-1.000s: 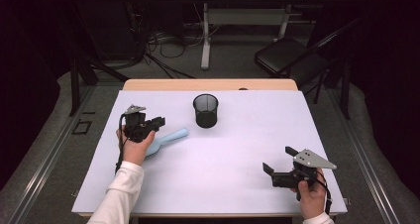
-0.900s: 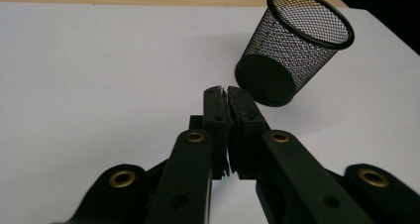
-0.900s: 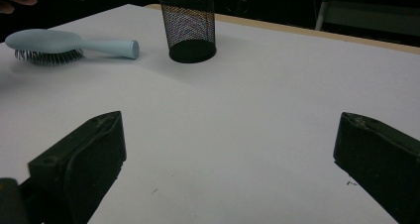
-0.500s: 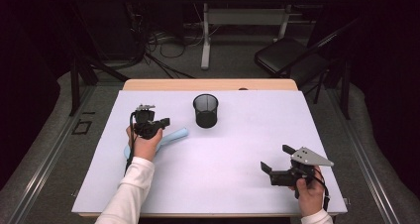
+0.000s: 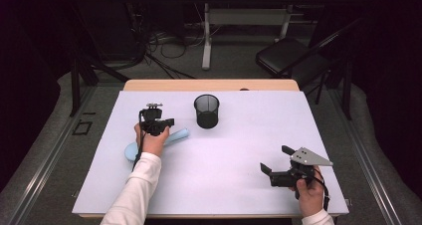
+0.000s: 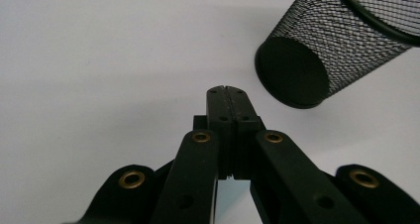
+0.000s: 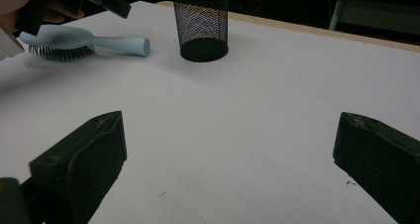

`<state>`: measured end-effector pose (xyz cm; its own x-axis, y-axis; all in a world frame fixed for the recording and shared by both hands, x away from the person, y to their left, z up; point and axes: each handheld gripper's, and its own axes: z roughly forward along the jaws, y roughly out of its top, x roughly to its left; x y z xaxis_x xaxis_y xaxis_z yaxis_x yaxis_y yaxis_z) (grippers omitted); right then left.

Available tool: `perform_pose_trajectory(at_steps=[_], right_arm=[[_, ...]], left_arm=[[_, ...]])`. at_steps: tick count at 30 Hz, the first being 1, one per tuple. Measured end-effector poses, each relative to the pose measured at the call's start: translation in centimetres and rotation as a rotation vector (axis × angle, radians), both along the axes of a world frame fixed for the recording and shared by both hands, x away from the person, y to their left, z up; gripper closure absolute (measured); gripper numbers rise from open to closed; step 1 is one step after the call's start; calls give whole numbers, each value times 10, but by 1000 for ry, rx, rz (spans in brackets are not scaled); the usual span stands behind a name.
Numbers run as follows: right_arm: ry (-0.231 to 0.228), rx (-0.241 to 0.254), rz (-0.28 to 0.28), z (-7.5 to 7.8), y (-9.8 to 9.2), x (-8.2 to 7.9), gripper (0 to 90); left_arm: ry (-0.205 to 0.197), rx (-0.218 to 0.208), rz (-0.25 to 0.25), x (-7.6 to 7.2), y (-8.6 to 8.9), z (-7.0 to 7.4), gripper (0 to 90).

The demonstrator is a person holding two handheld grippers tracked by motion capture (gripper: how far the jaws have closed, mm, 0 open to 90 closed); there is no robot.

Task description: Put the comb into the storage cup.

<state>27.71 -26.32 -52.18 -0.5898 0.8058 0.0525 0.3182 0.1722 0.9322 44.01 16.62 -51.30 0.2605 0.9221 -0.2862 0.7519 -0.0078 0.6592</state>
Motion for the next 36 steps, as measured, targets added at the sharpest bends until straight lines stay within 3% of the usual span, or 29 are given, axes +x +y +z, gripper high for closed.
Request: perform_pose_trajectory(at_steps=[7,13,24,36], right_arm=[[-12,1,6,2,1,-3,0],[-22,-9,1,3,-1,-7,1],[-13,0,-13,3,-4,-10,2],[-16,20,-24,4,-8,-14,2]], left_arm=[[60,25,33,12,-8,-8,900],[105,36,17,21,-18,-15,900],[137,53,8,28,-26,-20,900],[169,80,-19,25,-30,-23,900]])
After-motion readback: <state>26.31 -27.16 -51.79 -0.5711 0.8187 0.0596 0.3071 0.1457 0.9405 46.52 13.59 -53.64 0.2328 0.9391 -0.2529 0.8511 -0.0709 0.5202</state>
